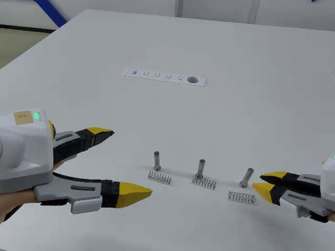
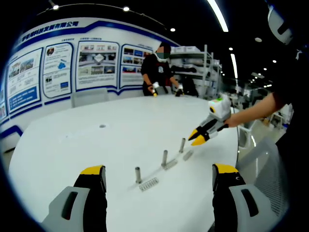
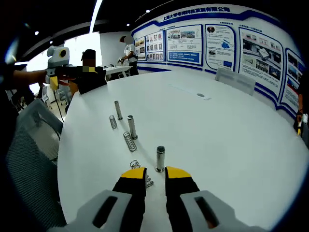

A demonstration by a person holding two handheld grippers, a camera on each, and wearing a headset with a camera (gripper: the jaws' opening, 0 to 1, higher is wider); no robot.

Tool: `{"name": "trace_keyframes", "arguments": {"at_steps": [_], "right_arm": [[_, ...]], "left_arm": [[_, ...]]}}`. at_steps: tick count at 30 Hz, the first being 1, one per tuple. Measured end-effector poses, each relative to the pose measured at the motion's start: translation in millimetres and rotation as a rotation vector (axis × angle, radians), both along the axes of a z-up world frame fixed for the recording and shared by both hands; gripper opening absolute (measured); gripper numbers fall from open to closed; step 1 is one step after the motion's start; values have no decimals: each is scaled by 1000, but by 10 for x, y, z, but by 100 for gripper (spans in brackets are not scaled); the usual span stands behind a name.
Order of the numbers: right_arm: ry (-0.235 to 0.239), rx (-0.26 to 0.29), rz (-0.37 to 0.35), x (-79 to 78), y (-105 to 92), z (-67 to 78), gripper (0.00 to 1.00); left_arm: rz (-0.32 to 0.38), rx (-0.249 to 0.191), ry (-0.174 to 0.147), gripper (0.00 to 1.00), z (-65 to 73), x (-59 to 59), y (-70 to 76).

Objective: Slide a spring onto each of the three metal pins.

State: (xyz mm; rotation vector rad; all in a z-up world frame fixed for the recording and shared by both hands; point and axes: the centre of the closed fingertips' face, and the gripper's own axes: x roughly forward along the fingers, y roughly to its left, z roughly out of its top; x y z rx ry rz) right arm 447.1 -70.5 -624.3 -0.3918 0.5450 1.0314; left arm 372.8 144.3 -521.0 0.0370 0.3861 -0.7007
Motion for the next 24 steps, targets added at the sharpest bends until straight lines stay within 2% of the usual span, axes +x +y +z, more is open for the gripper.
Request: {"name": "trace_keyframes", "arguments": {"at_steps": [3, 6, 8, 9, 13, 17, 24], "right_arm": [[54, 1, 82, -125, 118, -69, 16], [36, -76, 157, -134, 141, -180, 18], [58, -72, 173, -126, 176, -224, 18], [85, -65, 183, -145, 186, -245, 18], [97, -101, 201, -100, 137, -370, 18], [126, -96, 188, -96, 82, -408, 18], [116, -52, 229, -106, 159, -398, 12]], "left_arm": [[7, -9, 14, 92, -53, 16, 12], [4, -2, 26, 92, -104, 11, 2], [3, -10, 29, 92, -104, 8, -7], [3, -12, 30, 92, -106, 8, -9], [9, -4, 37, 92, -134, 19, 18], [21, -1, 46, 91, -159, 28, 67], [25, 1, 49, 91, -150, 51, 69]]}}
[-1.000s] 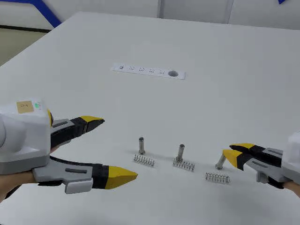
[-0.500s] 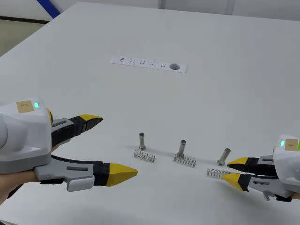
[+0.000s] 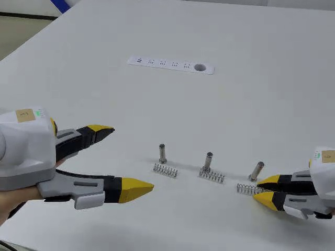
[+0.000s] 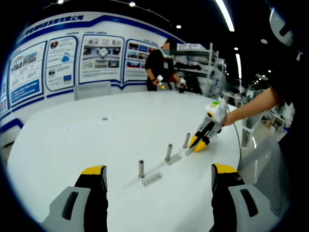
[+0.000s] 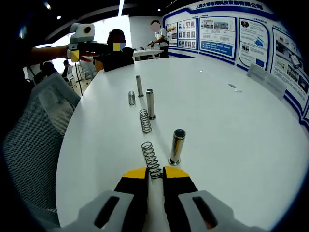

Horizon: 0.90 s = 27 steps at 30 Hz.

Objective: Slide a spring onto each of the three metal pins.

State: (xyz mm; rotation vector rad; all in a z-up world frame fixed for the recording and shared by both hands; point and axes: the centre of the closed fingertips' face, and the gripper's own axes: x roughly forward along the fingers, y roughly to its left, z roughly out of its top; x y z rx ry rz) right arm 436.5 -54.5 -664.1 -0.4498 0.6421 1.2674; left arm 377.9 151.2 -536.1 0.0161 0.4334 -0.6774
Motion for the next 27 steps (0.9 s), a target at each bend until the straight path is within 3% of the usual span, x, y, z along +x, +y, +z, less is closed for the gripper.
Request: {"name": "trace_keyframes", "arguments": {"at_steps": [5, 9, 11, 14, 18, 21, 25, 27], "right_arm": [[-2, -15, -6, -27, 44, 11, 12], [-58, -53, -18, 18, 18, -1, 10], [-59, -55, -21, -2, 5, 26, 10], [-51, -6, -31, -50, 42, 200, 10], [-78, 8, 7, -149, 73, 428, 10], [-114, 20, 37, -224, 101, 688, 10], [-149, 33, 48, -262, 115, 955, 10], [-160, 32, 58, -305, 124, 1077, 10]], "left_arm": [[3, 7, 2, 90, -25, 13, -38], [-13, 11, 6, 90, -29, -5, -117], [-9, 10, -20, 89, 44, 10, -125], [0, -20, -38, 88, 133, 38, -116], [-1, -29, -42, 84, 176, 57, -143], [-15, -97, -80, 81, 317, 86, -292], [-63, -87, -83, 80, 305, 105, -487], [-123, -68, -76, 79, 270, 70, -635]]}}
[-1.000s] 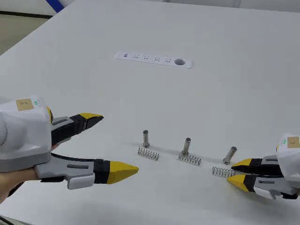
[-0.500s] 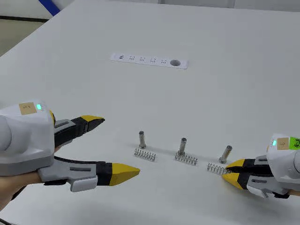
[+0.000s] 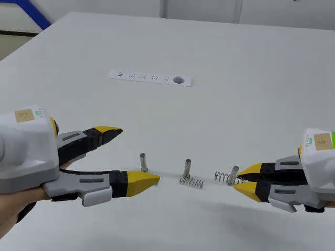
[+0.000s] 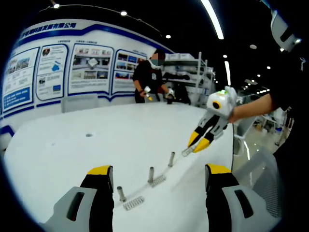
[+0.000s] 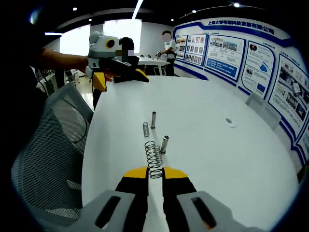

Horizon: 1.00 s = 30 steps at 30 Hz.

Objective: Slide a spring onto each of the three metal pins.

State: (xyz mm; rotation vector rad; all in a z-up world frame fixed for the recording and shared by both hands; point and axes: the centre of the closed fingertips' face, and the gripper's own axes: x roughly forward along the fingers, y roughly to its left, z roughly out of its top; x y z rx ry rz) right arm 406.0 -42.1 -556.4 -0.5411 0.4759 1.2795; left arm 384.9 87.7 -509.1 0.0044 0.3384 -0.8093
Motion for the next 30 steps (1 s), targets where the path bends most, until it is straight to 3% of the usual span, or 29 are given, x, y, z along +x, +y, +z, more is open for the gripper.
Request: {"name": "trace_keyframes", "arguments": {"at_steps": [4, 9, 17, 23, 30], "right_arm": [[-39, -12, 18, -87, 27, 196, 10], [-53, -28, 53, -238, 68, 355, 10], [-72, -24, 106, -451, 157, 427, 10], [-77, -19, 141, -556, 236, 445, 10], [-70, -23, 164, -614, 287, 409, 10]], "left_arm": [[-84, 41, 1, 77, -38, -67, -237], [-152, 48, -25, 70, 8, -108, -494], [-259, 89, -28, 59, -58, -217, -840], [-279, 115, -30, 51, -133, -259, -917], [-287, 111, -48, 40, -86, -292, -911]]}}
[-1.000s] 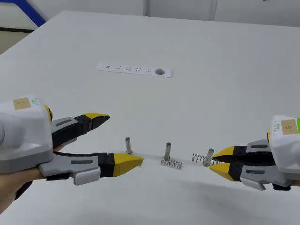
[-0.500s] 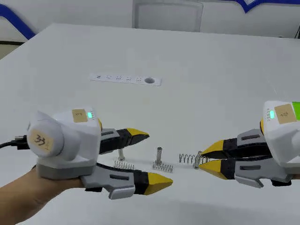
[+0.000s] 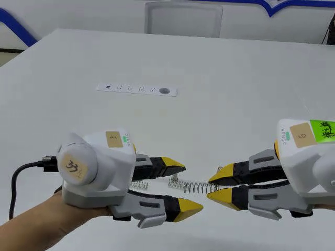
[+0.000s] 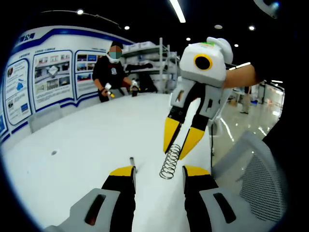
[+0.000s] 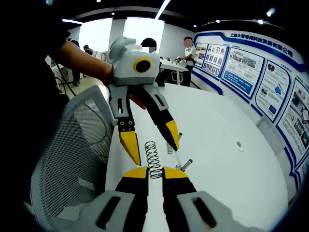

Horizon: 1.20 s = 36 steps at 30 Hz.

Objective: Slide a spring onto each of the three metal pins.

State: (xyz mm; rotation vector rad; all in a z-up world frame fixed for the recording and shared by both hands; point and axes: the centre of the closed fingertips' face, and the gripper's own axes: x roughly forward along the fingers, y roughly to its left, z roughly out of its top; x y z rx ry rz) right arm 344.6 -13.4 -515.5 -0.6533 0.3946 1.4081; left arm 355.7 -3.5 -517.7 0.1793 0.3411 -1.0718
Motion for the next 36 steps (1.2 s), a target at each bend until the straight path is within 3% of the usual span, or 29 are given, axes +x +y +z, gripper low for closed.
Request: {"name": "trace_keyframes", "arguments": {"at_steps": [11, 15, 20, 26, 32, 36], "right_arm": [[10, 1, 12, -20, 4, -18, 10], [6, 2, 19, -21, 1, -15, 10], [2, 1, 49, -64, 20, -20, 10], [4, -4, 61, -84, 38, -33, 10], [-15, -13, 86, -95, 56, 4, 10], [8, 38, 107, -110, 90, 120, 11]], "left_arm": [[-35, -18, 16, 21, 12, -71, -54], [-57, -6, 29, 15, -18, -114, -89], [-82, 51, 15, 12, -91, -149, -84], [-102, 78, 19, 10, -130, -184, -76], [-119, 102, 2, 10, -140, -184, -79], [-131, 107, -9, 10, -129, -194, -92]]}}
